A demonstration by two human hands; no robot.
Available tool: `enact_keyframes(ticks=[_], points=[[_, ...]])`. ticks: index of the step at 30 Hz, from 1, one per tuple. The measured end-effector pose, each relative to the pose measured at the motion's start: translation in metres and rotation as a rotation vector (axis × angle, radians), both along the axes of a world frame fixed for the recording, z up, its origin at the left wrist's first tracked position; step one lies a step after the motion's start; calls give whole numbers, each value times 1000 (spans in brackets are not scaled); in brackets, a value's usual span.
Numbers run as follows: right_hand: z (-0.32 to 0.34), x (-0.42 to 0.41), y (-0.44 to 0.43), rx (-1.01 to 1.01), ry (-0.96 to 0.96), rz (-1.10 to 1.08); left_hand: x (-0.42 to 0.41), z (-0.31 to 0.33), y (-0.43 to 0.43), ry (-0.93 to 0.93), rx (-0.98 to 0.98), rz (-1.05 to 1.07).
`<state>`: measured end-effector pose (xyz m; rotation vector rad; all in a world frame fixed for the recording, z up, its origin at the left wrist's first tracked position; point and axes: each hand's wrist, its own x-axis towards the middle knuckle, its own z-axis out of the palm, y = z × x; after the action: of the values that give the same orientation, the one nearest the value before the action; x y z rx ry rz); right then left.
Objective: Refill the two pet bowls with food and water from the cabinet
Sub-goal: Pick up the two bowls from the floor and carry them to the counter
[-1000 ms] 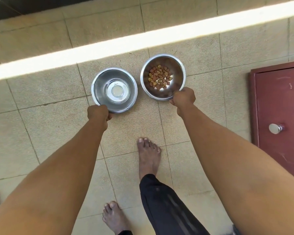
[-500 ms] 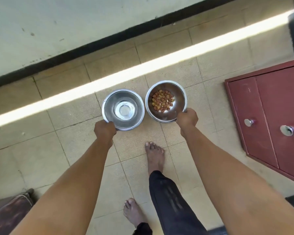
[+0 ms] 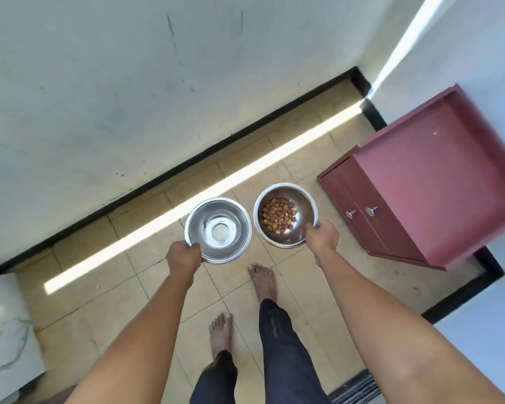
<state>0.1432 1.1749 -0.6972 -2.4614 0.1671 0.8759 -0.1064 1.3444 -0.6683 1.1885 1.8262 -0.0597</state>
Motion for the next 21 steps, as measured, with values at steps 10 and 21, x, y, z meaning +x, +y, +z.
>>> enact_keyframes(ticks=[10,21], points=[[139,-49,-70,65,-78,-189,-25,127,-4,-52,66,-284],[221,-139,-169,63,-182,-363,-46,220,-30,-154,144,-628]])
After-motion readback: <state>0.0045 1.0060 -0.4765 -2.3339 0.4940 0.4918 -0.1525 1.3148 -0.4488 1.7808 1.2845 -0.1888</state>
